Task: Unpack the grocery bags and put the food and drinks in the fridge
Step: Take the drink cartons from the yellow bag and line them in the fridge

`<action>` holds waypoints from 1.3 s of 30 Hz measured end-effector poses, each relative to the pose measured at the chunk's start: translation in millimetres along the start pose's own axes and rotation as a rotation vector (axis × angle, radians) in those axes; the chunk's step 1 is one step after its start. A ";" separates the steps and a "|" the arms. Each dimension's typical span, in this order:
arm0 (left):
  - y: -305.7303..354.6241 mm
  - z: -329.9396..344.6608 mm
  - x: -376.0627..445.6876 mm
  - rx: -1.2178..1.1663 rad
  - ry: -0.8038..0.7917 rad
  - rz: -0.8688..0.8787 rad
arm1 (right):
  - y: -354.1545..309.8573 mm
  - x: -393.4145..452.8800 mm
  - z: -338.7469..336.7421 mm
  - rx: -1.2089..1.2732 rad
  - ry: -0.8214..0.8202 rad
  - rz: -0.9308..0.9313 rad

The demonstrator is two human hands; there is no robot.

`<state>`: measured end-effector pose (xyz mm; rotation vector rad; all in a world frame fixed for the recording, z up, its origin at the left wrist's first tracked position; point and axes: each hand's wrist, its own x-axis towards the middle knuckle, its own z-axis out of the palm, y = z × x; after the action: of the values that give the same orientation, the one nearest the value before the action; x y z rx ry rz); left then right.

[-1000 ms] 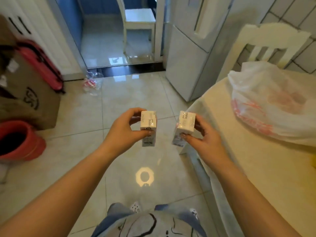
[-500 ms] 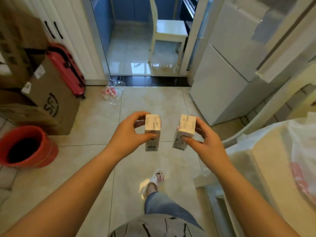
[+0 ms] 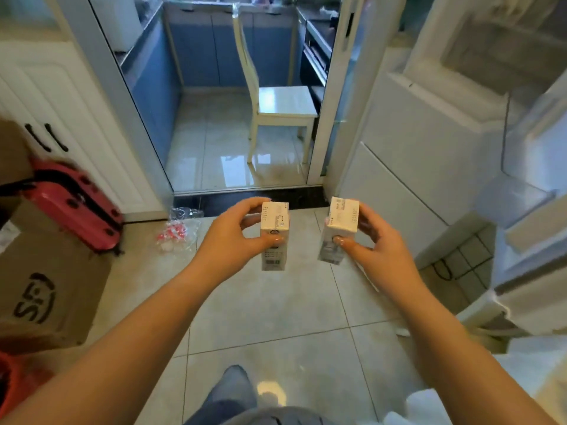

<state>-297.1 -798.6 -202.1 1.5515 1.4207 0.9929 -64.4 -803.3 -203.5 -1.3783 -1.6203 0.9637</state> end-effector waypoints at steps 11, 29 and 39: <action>35.3 12.5 285.1 -0.043 -0.217 0.272 | 2.7 207.2 -47.0 -0.072 0.351 -0.021; 166.7 150.0 609.0 -0.292 -0.575 0.463 | 29.7 439.0 -226.8 -0.045 0.969 -0.018; 277.0 279.1 737.3 -0.421 -0.603 0.598 | 44.6 549.0 -385.0 0.016 1.102 -0.188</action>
<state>112.4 -91.9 -25.6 1.7687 0.3059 0.9525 248.2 -231.4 -39.9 -1.3312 -0.8484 0.0176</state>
